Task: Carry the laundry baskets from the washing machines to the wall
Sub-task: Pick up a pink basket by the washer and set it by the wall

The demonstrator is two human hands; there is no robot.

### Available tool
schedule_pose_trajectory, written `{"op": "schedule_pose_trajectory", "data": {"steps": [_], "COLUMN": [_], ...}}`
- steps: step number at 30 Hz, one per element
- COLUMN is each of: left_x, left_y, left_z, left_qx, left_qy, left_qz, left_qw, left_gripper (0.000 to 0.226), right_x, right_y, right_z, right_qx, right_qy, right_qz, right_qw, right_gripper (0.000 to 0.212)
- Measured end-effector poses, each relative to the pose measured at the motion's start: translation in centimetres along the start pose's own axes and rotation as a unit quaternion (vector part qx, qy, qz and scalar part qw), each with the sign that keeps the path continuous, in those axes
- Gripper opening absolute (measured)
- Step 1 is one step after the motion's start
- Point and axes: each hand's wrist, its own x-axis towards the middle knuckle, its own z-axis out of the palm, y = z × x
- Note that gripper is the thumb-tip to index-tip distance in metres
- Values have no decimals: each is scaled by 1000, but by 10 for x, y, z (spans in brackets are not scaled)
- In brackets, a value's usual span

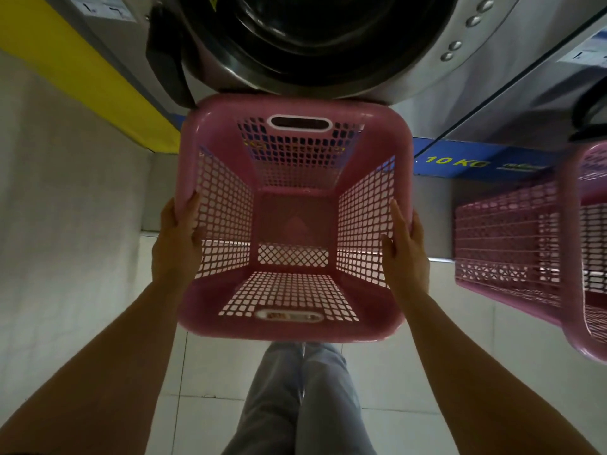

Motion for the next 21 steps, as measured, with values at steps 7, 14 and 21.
{"op": "schedule_pose_trajectory", "data": {"steps": [7,14,21], "left_x": [-24,-83,-164], "left_y": [5,6,-3], "left_z": [-11,-38,-59], "left_qx": [-9,-29,-50], "left_qy": [19,32,81], "left_qz": [-13,-49,-136], "left_qw": [1000,998,986], "left_gripper": [68,63,63], "right_x": [-10,-43,-68], "right_y": [3,-5,-30], "right_z": [-12,-40,-69], "right_qx": [-14,-25,-41], "right_qy": [-1,-20,-44], "right_qz": [-50,-64,-130], "right_qw": [999,997,990], "right_gripper": [65,62,62]}}
